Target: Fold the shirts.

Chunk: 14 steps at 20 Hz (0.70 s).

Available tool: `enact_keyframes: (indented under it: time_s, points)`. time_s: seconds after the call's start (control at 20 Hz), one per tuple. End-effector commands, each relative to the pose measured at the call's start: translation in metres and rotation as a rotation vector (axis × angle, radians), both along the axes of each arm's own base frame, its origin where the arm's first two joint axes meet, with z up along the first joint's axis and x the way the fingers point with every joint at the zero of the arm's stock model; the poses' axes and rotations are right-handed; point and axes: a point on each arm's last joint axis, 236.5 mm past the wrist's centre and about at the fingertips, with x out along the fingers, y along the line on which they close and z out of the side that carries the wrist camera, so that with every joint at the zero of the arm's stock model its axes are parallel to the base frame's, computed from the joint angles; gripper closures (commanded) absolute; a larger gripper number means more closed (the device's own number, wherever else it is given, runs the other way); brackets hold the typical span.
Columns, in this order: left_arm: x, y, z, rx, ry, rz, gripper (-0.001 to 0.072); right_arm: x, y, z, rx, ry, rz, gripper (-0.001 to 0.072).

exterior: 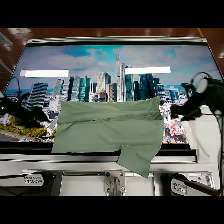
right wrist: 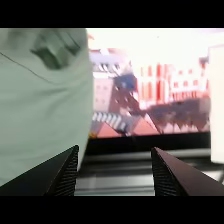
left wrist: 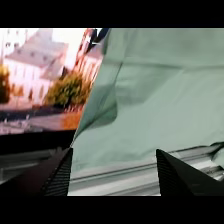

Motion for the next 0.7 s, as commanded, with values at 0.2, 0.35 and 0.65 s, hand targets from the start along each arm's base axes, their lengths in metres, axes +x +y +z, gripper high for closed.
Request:
enact_keyframes:
  time_s: [0.2,0.35,0.65]
  points:
    - [-0.109,-0.015,-0.048,-0.149,0.045,0.192,0.0107,-0.074,-0.015,0.002,0.166,-0.097,-0.208,0.013]
    - [-0.113,-0.024,-0.06,-0.135,0.049,0.176,0.0114,-0.063,-0.009,0.001,0.198,-0.138,-0.224,0.013]
    - [-0.102,-0.034,-0.066,-0.143,0.018,0.209,0.0114,-0.052,-0.021,-0.002,0.154,-0.182,-0.229,0.0131]
